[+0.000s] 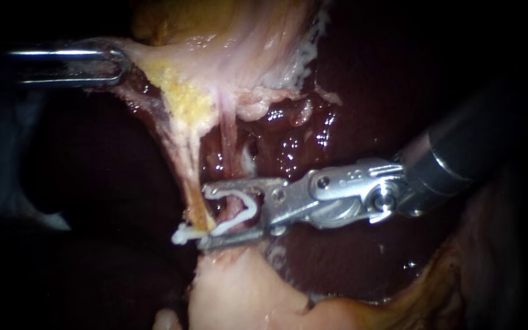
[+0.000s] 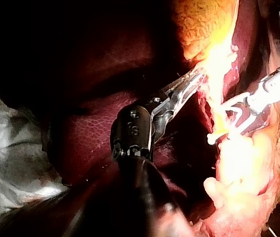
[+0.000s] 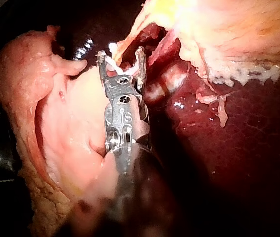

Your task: Clipping second clip left tube

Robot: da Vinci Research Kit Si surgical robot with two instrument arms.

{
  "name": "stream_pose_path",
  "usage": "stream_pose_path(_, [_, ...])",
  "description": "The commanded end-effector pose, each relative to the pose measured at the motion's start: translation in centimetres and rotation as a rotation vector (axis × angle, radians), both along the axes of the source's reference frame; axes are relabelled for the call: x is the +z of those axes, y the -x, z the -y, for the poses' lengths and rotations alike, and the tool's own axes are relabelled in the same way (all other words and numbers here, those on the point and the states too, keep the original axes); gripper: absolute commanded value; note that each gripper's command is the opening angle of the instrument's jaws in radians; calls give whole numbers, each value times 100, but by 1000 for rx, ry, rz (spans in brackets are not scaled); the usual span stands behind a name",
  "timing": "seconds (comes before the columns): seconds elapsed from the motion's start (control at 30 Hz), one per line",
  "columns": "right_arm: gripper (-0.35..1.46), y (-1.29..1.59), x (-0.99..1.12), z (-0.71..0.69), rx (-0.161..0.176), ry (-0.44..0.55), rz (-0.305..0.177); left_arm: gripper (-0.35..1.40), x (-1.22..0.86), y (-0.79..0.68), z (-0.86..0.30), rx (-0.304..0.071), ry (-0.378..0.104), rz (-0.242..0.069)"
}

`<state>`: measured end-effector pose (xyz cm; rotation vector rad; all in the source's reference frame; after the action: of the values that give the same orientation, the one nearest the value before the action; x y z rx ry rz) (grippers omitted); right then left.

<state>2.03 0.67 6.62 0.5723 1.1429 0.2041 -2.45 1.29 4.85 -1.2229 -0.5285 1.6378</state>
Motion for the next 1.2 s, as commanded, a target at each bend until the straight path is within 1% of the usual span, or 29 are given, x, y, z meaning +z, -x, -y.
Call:
stream_pose_path(0.03, [50,-3,2,1,-6,-6,-4,-35,0,0,0,0,1,-1])
stream_pose_path(0.1, [50,-7,3,1,-6,-22,-20,-35,0,0,0,0,1,-1])
stream_pose_path(0.27, [50,-23,2,1,-1,-67,-84,-35,0,1,1,1,1,1])
stream_pose_path(0.5, [50,-42,-6,10,-22,-93,-133,-35,1,3,1,0,1,0])
stream_pose_path(0.6, [49,-48,-8,13,-33,-92,-140,-35,1,3,1,0,1,0])
stream_pose_path(0.87, [49,-50,-17,24,-35,-113,-137,-35,2,4,1,2,1,1])
stream_pose_path(1.1, [46,-52,-39,45,-44,-164,-134,-35,2,4,1,2,1,1])
stream_pose_path(1.2, [44,-54,-45,51,-50,-181,-137,-35,2,4,1,2,1,1])
